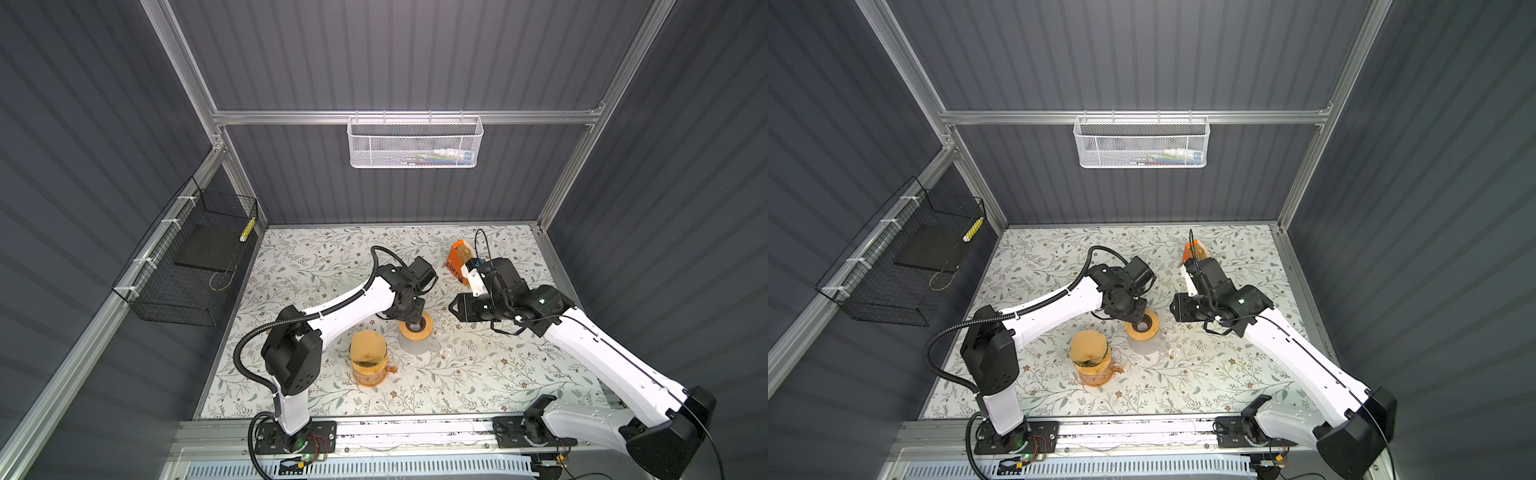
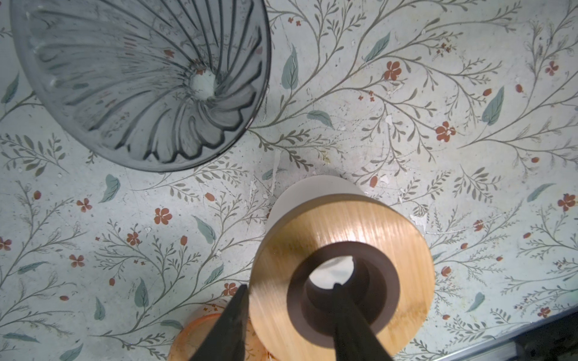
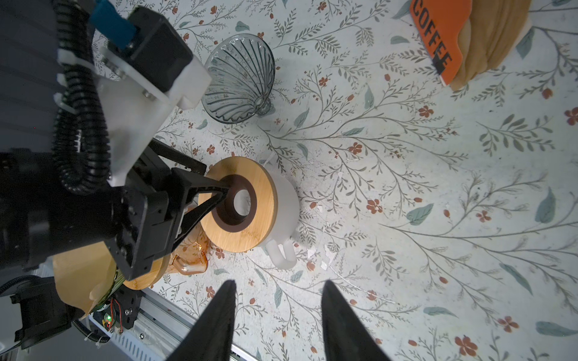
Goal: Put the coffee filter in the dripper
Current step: 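Lower the wooden ring onto the frosted white cup with the left gripper, then release the wooden ring and move both grippers toward the glass dripper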
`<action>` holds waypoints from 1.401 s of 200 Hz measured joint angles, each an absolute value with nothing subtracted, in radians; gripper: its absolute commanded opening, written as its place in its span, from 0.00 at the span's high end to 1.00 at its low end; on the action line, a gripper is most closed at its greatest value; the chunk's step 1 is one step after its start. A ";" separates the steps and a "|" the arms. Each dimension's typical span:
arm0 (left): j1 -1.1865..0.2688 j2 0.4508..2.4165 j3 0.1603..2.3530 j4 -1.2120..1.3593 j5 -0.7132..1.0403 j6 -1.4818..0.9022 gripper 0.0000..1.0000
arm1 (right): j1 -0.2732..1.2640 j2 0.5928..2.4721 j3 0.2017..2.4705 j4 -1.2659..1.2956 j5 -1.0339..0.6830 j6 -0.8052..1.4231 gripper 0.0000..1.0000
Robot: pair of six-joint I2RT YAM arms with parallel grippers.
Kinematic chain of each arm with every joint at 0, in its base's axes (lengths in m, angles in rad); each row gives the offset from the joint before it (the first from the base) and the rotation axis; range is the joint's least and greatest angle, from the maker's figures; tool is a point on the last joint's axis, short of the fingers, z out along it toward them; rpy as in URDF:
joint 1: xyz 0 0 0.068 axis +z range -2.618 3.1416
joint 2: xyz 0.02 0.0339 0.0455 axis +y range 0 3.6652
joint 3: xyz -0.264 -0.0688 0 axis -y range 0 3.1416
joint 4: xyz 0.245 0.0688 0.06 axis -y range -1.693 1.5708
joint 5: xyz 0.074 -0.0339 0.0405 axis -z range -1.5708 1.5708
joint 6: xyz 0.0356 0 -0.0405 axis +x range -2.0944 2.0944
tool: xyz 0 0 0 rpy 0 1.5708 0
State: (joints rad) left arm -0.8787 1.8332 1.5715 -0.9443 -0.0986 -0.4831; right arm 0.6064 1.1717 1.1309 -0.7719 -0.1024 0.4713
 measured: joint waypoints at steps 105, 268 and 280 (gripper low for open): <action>-0.852 1.721 1.625 -0.875 -0.103 -0.484 0.55 | 0.603 1.240 1.224 -0.771 -0.097 0.460 0.52; -0.436 1.546 1.433 -0.648 0.151 -0.503 0.54 | 0.584 1.803 1.438 -0.590 -0.163 0.465 0.54; -0.421 1.541 1.410 -0.634 0.160 -0.502 0.54 | 0.584 1.831 1.441 -0.582 -0.175 0.471 0.54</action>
State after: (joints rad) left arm -0.4210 1.5410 1.4101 -0.6342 0.1596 -0.5022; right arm 0.5842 1.8313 1.4414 -0.5823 -0.1745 0.4709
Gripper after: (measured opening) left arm 0.463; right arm 0.464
